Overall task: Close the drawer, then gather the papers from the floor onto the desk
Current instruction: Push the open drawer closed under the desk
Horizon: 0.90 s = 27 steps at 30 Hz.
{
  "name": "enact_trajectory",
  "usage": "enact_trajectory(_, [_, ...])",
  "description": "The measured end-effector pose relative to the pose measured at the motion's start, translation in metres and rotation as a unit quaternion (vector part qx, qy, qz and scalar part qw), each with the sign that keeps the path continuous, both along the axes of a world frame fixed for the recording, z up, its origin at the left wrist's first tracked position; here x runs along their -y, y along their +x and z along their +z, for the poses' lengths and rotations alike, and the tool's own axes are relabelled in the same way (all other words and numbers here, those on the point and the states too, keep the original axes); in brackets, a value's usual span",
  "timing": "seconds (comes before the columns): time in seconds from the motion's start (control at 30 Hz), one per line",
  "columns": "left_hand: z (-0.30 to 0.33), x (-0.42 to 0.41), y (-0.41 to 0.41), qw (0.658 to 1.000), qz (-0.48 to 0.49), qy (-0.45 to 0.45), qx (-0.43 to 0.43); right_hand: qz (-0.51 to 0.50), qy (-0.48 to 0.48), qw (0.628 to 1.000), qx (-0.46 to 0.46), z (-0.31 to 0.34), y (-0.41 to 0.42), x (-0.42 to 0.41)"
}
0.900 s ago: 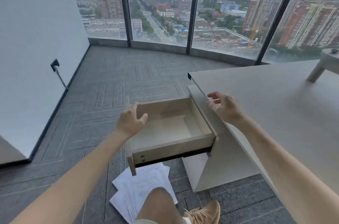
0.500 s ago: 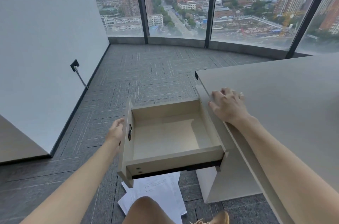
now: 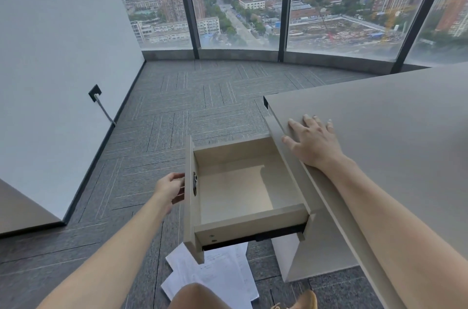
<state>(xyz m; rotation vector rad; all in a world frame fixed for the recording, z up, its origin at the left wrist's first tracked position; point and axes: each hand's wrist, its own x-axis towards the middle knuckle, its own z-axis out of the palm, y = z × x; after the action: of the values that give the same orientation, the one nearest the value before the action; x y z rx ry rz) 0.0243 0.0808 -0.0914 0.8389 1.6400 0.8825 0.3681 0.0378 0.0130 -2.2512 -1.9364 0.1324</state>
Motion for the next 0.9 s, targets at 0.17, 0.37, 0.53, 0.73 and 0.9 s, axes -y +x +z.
enact_trajectory(0.17, [-0.003,-0.01,0.038,0.998,-0.033,-0.011,0.054,-0.002,0.005,1.0,-0.008,-0.002,0.0,-0.003])
enact_trajectory(0.37, [-0.007,-0.018,0.097,0.989,-0.088,-0.024,0.121,-0.005,0.015,1.0,-0.024,-0.004,0.002,-0.003])
enact_trajectory(0.53, [-0.01,-0.024,0.148,0.981,-0.129,-0.029,0.143,-0.005,0.021,0.999,-0.028,-0.001,0.0,-0.002])
enact_trajectory(0.73, [-0.009,-0.026,0.19,0.972,-0.151,-0.033,0.178,-0.004,0.026,0.999,-0.027,0.002,-0.003,0.0])
enact_trajectory(0.9, [-0.012,-0.027,0.212,0.967,-0.149,-0.042,0.204,-0.009,0.038,0.999,-0.037,0.001,-0.006,-0.001])
